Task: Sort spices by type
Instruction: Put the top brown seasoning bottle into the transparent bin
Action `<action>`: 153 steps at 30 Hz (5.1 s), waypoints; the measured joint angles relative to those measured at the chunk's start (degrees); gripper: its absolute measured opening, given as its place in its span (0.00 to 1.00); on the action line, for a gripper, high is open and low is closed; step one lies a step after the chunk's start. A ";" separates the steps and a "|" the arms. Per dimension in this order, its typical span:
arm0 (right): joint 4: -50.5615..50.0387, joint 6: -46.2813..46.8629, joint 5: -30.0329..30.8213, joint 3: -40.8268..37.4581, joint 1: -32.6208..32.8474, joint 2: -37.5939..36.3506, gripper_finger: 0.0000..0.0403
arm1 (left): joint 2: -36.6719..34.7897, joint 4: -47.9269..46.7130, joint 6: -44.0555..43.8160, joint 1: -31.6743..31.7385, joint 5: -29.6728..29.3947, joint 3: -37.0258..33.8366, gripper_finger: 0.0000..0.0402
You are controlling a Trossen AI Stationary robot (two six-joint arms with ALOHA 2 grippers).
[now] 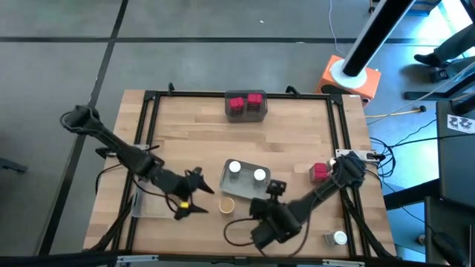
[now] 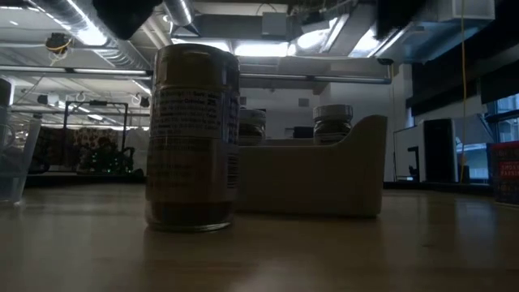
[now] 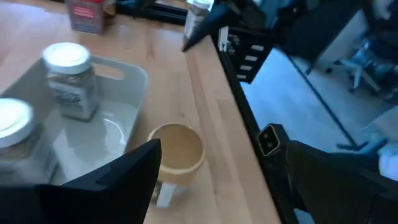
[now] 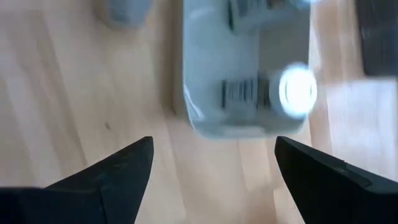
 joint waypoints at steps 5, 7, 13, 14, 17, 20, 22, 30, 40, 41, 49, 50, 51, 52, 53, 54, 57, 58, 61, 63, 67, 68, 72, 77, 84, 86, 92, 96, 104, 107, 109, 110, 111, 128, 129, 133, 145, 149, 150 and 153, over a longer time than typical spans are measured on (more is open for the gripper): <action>3.74 11.84 0.99 -10.61 5.19 -2.74 0.83 | 10.82 0.70 5.04 -0.67 -2.15 6.04 0.82; 7.28 15.99 1.55 -13.96 7.14 -3.76 0.83 | 14.82 0.58 6.82 -0.65 -2.54 8.37 0.82; 16.29 24.17 1.67 -19.28 12.01 -3.85 0.83 | 22.59 0.26 7.54 0.07 -4.86 12.60 0.82; 17.46 25.14 1.78 -19.83 12.65 -3.85 0.83 | 23.15 0.12 7.30 0.18 -5.37 12.84 0.82; 20.31 27.67 2.54 -21.02 14.18 -3.85 0.83 | 23.76 0.40 6.77 0.45 -5.73 13.19 0.82; 22.80 28.94 3.11 -21.65 15.14 -3.85 0.83 | 23.76 0.06 7.19 0.62 -6.14 13.19 0.82; 24.11 29.30 3.50 -21.82 15.39 -3.85 0.83 | 23.78 0.06 7.21 0.60 -6.40 13.19 0.82; 25.57 29.14 4.74 -21.84 15.46 -3.85 0.83 | 23.78 0.32 6.14 0.60 -6.50 13.19 0.82; 25.35 27.62 7.00 -21.84 15.44 -3.85 0.83 | 23.78 0.24 7.32 0.64 -5.58 13.17 0.83; 25.10 27.62 6.98 -21.84 15.44 -3.85 0.83 | 23.78 0.12 7.27 0.64 -4.75 13.17 0.85; 24.30 27.60 7.12 -21.84 15.42 -3.85 0.83 | 23.83 -0.82 12.52 0.62 -1.13 13.17 0.95; 24.33 27.60 7.34 -21.84 15.42 -3.85 0.83 | 23.79 -0.79 13.21 0.63 -1.12 13.17 0.95; 24.33 27.57 7.64 -21.84 15.42 -3.85 0.83 | 23.76 -0.73 13.63 0.64 -1.12 13.17 0.95; 24.33 27.58 7.98 -21.84 15.42 -3.85 0.83 | 23.76 -0.73 13.63 0.64 -1.12 13.17 0.95; 24.34 27.55 8.24 -21.84 15.42 -3.85 0.83 | 23.76 -0.72 13.61 0.64 -1.12 13.17 0.95; 24.35 27.57 8.52 -21.84 15.42 -3.85 0.83 | 23.76 -0.67 13.59 0.64 -1.12 13.17 0.95; 24.37 27.57 9.09 -21.84 15.42 -3.83 0.83 | 23.76 -0.62 14.82 0.67 -1.16 13.17 0.96; 24.37 27.57 9.07 -21.84 15.42 -3.83 0.83 | 23.76 -0.73 14.67 0.80 -1.25 13.17 0.97; 24.40 27.57 9.08 -21.84 15.42 -3.81 0.83 | 23.76 -1.15 13.46 1.37 -1.47 13.17 0.99; 24.39 27.55 9.10 -21.86 15.42 -3.81 0.83 | 23.76 -0.96 13.19 1.72 -1.84 13.17 0.99; 24.68 27.57 9.23 -22.59 15.42 -3.79 0.83 | 23.72 -1.87 13.77 2.35 -3.92 13.16 0.99; 24.66 27.59 9.17 -22.82 15.42 -3.79 0.83 | 23.75 -1.98 13.53 2.47 -3.94 13.15 1.00; 25.18 27.91 8.58 -23.99 15.42 -3.78 0.83 | 24.77 -2.86 13.10 2.52 -3.98 13.02 1.00; 25.85 28.08 8.32 -24.83 15.42 -3.76 0.83 | 26.34 -2.61 11.71 2.35 -3.98 12.84 1.00; 25.92 27.89 8.28 -24.83 15.42 -3.76 0.83 | 26.34 -1.61 10.31 2.00 -4.00 12.84 1.00; 25.91 27.86 8.47 -24.83 15.42 -3.76 0.83 | 26.36 -1.67 9.36 2.28 -3.98 12.84 1.00; 26.20 27.86 8.57 -24.83 15.42 -3.76 0.83 | 26.36 -1.94 8.27 2.30 -3.34 12.84 0.86; 26.19 27.84 8.57 -24.81 15.42 -3.76 0.83 | 26.36 -2.00 7.85 1.93 -3.09 12.84 0.70; 26.16 27.62 10.73 -24.81 15.42 -3.76 0.83 | 23.24 -4.82 5.61 -0.30 -3.29 13.42 0.65; 26.16 27.61 11.17 -24.81 15.42 -3.76 0.83 | 20.36 -9.02 3.67 -1.82 -3.49 14.68 0.65; 26.16 27.61 11.17 -24.81 15.42 -3.76 0.83 | 18.69 -12.63 2.71 -2.99 -4.07 15.48 0.65; 26.17 27.62 11.17 -24.81 15.42 -3.76 0.83 | 17.74 -14.30 2.34 -3.57 -4.18 15.88 0.65; 26.18 27.62 11.17 -24.81 15.42 -3.76 0.83 | 16.57 -16.00 1.67 -4.20 -4.18 16.26 0.65; 26.61 31.31 12.56 -24.79 15.40 -3.76 0.83 | -1.18 -46.38 -20.23 -18.05 -10.26 19.08 0.66; 26.62 31.61 12.59 -24.79 15.40 -3.76 0.83 | -1.71 -47.36 -21.88 -19.03 -10.39 19.09 0.66; 26.60 32.75 12.55 -24.79 15.29 -3.76 0.83 | -3.09 -54.13 -30.24 -23.55 -10.26 19.07 0.66; 26.78 32.56 13.49 -24.79 14.10 -3.76 0.83 | -3.26 -67.86 -53.11 -35.36 -14.31 14.85 0.66; 26.80 32.47 13.58 -24.77 13.70 -3.76 0.83 | -3.26 -67.97 -56.46 -37.50 -17.40 11.53 0.66; 26.79 32.34 13.57 -24.77 13.50 -3.76 0.83 | -3.26 -67.90 -56.79 -37.82 -17.45 10.70 0.66; 26.73 32.34 13.65 -24.77 13.39 -3.76 0.83 | -3.26 -67.81 -57.19 -38.60 -17.49 8.28 0.66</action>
